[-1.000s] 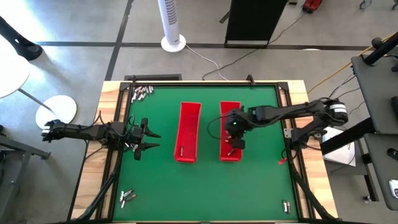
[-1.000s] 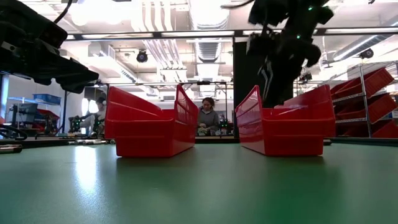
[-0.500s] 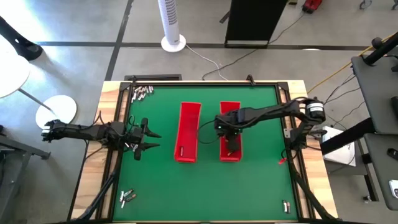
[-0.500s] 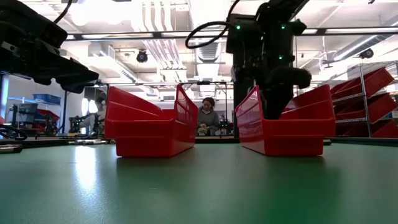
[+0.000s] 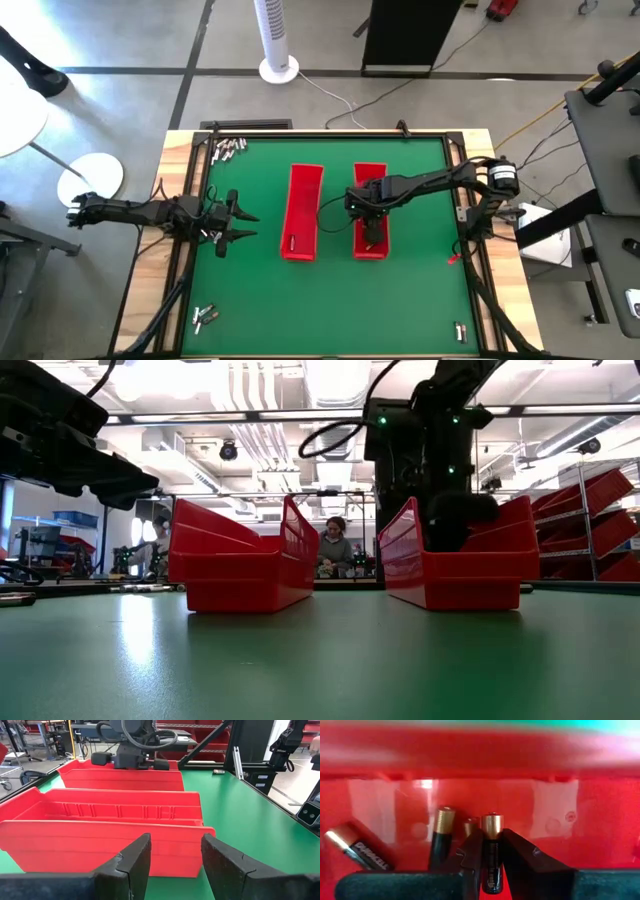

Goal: Sort batteries
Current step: Put the black battery into the right red bin

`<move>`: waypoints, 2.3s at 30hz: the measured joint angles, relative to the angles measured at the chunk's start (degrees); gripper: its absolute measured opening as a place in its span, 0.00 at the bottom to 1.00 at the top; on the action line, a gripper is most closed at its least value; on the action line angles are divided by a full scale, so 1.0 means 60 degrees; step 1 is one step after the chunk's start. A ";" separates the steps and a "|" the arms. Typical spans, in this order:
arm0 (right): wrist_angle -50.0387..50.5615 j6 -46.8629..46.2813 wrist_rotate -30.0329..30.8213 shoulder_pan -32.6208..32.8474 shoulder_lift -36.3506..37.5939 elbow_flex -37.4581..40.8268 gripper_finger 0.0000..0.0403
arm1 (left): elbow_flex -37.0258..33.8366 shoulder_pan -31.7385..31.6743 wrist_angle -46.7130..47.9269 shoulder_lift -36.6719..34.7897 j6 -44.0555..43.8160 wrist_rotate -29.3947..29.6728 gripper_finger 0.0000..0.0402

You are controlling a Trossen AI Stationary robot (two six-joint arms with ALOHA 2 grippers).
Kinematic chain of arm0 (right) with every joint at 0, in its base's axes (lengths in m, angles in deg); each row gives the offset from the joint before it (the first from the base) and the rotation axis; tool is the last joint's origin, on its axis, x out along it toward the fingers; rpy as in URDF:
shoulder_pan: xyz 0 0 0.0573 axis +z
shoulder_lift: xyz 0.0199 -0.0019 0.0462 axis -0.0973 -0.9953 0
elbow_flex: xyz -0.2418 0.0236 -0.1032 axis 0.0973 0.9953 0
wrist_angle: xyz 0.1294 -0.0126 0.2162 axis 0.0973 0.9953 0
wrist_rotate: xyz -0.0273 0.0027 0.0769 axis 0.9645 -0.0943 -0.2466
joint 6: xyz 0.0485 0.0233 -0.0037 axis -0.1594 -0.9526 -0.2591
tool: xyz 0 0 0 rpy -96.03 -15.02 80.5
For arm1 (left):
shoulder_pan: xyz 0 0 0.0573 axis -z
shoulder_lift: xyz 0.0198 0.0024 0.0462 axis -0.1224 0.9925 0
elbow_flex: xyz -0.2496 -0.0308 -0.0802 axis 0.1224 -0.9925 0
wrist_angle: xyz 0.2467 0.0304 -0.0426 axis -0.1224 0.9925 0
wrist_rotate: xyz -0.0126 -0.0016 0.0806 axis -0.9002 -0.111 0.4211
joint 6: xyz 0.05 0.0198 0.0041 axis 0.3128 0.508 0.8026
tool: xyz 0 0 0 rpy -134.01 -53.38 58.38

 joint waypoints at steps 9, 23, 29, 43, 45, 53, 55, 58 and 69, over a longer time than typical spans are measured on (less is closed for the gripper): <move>-0.0428 -0.0076 0.0084 -0.0043 0.0000 0.0284 0.15 | -0.0001 0.0002 0.0000 0.0000 0.0000 -0.0002 0.39; -0.0667 -0.0073 0.0164 -0.0060 0.0127 0.0446 0.32 | -0.0003 0.0002 -0.0004 0.0000 0.0000 -0.0002 0.39; -0.0637 0.0132 0.0179 -0.0061 0.0756 -0.0047 0.38 | 0.0000 0.0001 -0.0002 -0.0002 0.0000 0.0000 0.39; -0.0591 0.0367 0.1760 -0.0061 0.2799 -0.0379 0.45 | -0.0003 0.0002 -0.0003 0.0000 0.0000 0.0002 0.39; -0.0625 0.0481 0.1764 -0.0057 0.2877 -0.0379 0.44 | 0.0000 0.0001 -0.0003 0.0000 0.0000 0.0001 0.39; -0.0830 0.1512 0.3590 -0.0054 0.2932 -0.0886 0.43 | -0.0003 -0.0001 -0.0004 0.0000 0.0000 -0.0001 0.39; -0.0854 0.1833 0.4930 -0.0063 0.2951 -0.1167 0.44 | 0.0000 0.0000 -0.0004 0.0000 0.0000 0.0000 0.39; -0.0811 0.2435 0.5832 -0.0450 0.3094 -0.1500 0.46 | 0.0000 -0.0002 -0.0004 -0.0003 0.0000 0.0002 0.39; -0.0828 -0.1848 0.3892 -0.5216 0.3304 -0.1310 0.50 | 0.0000 -0.0001 -0.0003 0.0000 0.0000 0.0001 0.39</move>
